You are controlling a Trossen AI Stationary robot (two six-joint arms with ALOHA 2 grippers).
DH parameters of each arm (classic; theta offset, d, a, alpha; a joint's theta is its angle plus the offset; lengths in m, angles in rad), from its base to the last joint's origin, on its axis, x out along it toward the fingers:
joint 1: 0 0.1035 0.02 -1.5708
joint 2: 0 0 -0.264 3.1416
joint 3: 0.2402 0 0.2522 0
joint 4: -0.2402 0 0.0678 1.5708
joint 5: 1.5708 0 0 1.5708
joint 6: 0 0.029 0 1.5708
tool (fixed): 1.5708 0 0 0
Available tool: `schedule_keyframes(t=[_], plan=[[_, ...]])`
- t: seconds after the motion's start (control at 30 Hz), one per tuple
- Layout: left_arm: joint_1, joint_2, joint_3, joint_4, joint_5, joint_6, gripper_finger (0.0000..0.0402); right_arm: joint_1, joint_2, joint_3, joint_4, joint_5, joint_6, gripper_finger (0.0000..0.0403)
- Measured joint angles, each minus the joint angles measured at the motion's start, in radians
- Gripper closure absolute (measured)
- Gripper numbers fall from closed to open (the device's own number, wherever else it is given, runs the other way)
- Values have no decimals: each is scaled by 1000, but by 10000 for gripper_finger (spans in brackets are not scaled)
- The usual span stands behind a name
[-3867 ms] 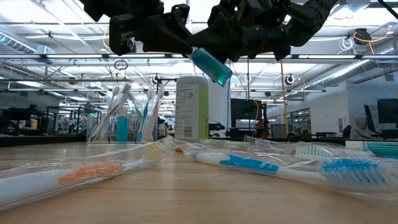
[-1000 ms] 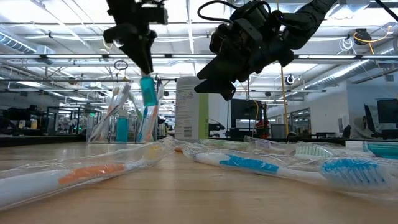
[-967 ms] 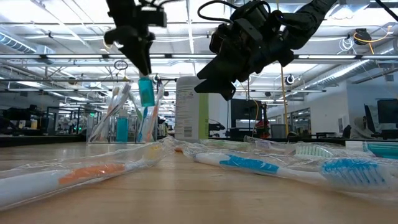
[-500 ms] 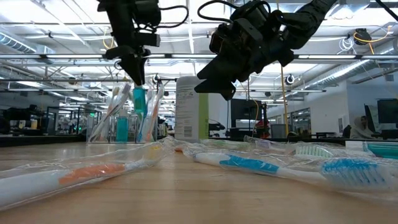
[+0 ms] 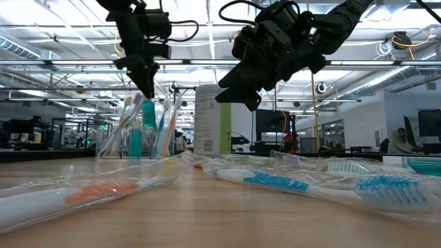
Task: Pick & Place toothbrushing station
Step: Put the left mouthwash into the transparent organizer
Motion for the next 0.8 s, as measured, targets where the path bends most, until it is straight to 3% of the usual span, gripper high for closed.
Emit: schedule_keyframes(t=[0.27,0.43,0.8], plan=[[49,-6,-59,-1,-27,-38,309,0,0,0,0,0,0,219],[76,3,-64,7,-22,-138,309,0,0,0,0,0,0,218],[94,1,-63,5,-20,-172,309,0,0,0,1,0,0,221]])
